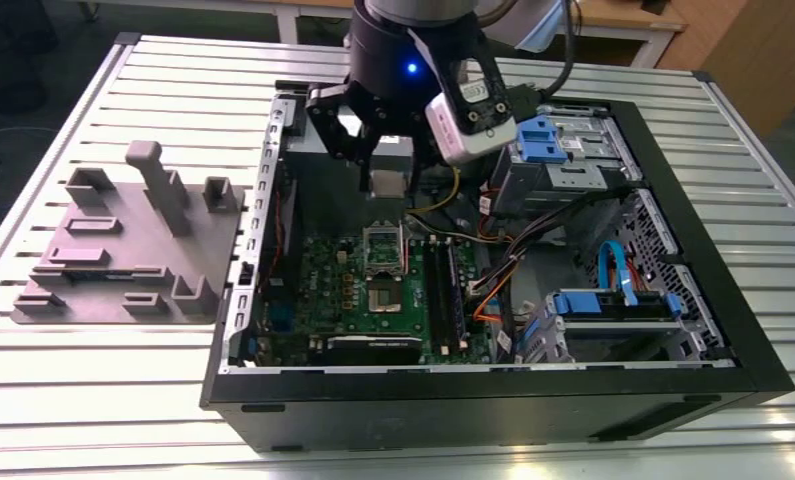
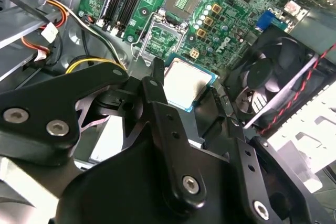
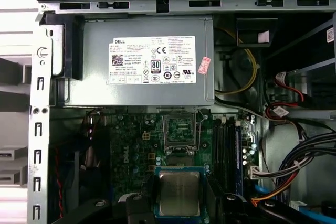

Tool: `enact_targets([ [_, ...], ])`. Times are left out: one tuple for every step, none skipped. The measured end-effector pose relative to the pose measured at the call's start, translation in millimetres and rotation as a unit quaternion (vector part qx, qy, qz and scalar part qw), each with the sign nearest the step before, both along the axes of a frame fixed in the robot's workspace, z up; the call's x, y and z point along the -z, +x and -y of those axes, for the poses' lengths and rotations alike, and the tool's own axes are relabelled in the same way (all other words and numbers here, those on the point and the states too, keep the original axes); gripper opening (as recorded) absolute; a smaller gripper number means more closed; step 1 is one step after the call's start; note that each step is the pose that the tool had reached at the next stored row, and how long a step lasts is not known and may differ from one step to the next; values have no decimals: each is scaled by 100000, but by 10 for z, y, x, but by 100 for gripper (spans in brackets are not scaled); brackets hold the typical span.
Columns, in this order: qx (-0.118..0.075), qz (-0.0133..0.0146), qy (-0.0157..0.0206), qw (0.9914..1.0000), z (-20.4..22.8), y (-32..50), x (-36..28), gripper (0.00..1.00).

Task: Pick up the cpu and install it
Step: 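Place the cpu into insertion slot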

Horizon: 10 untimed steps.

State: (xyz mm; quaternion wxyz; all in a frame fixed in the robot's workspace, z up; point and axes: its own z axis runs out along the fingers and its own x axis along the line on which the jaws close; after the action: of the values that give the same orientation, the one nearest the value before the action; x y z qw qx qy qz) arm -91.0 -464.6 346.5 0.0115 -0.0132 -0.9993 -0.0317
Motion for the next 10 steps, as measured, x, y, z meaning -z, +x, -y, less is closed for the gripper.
enact_targets([
  [1, 2, 4, 100000, 0, 0, 12, 47],
  [1, 2, 2, 100000, 0, 0, 20, 47],
  [-1, -2, -6, 100000, 0, 0, 24, 47],
  [2, -1, -4, 100000, 0, 0, 27, 47],
  [2, -5, -10, 100000, 0, 0, 28, 47],
  [2, -4, -8, 100000, 0, 0, 28, 47],
  [1, 0, -1, 100000, 0, 0, 30, 47],
  [1, -1, -4, 100000, 0, 0, 30, 47],
  [3, 0, -1, 100000, 0, 0, 31, 47],
  [1, -1, -2, 100000, 0, 0, 31, 47],
])
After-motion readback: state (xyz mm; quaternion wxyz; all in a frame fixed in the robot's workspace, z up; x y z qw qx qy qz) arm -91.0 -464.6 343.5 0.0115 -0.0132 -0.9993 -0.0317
